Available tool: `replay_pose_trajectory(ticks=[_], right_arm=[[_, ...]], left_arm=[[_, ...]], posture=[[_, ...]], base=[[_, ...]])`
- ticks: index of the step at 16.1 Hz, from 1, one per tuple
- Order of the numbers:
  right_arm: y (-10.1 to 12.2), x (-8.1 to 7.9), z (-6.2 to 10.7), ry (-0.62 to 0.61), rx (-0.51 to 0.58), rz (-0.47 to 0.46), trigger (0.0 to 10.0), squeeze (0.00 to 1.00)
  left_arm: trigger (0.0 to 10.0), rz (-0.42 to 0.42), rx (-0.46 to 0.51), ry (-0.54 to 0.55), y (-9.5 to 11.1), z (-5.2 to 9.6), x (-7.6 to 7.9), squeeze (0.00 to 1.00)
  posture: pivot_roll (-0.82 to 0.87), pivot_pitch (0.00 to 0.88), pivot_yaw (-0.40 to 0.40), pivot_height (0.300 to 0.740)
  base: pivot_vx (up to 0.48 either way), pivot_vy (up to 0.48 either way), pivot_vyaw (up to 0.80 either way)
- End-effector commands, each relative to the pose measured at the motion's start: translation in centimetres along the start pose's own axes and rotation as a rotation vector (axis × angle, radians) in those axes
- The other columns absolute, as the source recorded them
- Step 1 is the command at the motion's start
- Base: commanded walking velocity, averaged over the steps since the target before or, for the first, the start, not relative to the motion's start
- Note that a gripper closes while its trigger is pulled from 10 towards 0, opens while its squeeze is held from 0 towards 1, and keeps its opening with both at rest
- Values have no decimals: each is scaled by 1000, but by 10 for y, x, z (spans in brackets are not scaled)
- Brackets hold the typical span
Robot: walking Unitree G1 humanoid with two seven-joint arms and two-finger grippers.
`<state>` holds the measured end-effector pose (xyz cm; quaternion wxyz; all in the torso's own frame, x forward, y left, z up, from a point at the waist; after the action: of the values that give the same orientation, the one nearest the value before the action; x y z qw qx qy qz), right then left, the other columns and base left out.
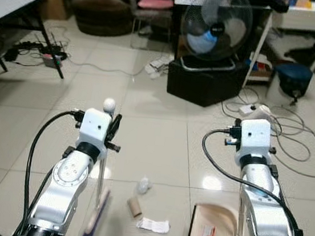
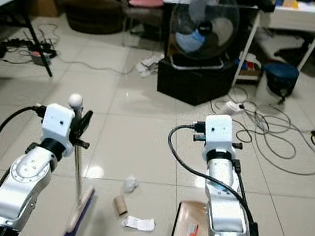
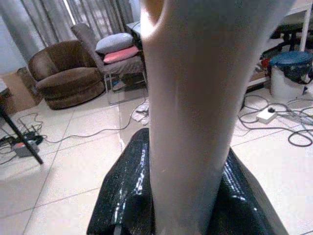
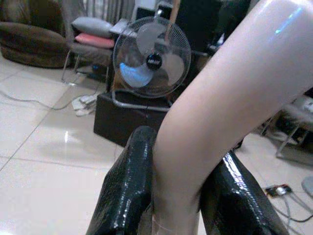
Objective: Sweep floor
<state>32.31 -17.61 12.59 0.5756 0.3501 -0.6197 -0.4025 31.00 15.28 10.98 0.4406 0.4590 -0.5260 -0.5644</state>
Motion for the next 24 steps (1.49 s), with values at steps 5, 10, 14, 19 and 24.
replay_pose_trajectory(ticks=[5, 10, 14, 19, 24], right_arm=[[-1, 7, -4, -49, 45, 48, 10000, 0], [-20, 16, -19, -84, 78, 88, 10000, 0], [-31, 23, -27, -96, 95, 138, 10000, 0], [-15, -7, -43, 16, 183, 167, 10000, 0], [20, -71, -44, 154, 295, 93, 10000, 0]], left_arm=[[10000, -27, 37, 24, 8, -11, -6, 0], [10000, 10, 51, 80, 3, -32, -6, 0], [10000, 53, 55, 91, -6, -35, 0, 0], [10000, 15, 71, 110, -12, -32, -4, 0], [10000, -2, 113, 179, -9, -34, -18, 0]], posture=[[-58, 0, 98, 740], [-25, 51, 145, 740], [-8, 136, 151, 740], [23, 214, 109, 740], [40, 265, 63, 740]], base=[[0, 0, 0], [0, 0, 0], [0, 0, 0], [0, 0, 0], [0, 0, 0]])
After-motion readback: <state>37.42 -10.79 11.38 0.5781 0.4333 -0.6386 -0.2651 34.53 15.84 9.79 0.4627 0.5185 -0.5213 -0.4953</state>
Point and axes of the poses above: a point about 5 cm out from each wrist's last joint towards the gripper, its own z axis pointing back from the gripper into the wrist, its own y axis along the axis of the wrist's last joint, x = y × z, the point moved 3 cm from there along -z, pointing out of the wrist towards the gripper, and after that the axes turned 8 degrees about z, right-handed, at the moved point
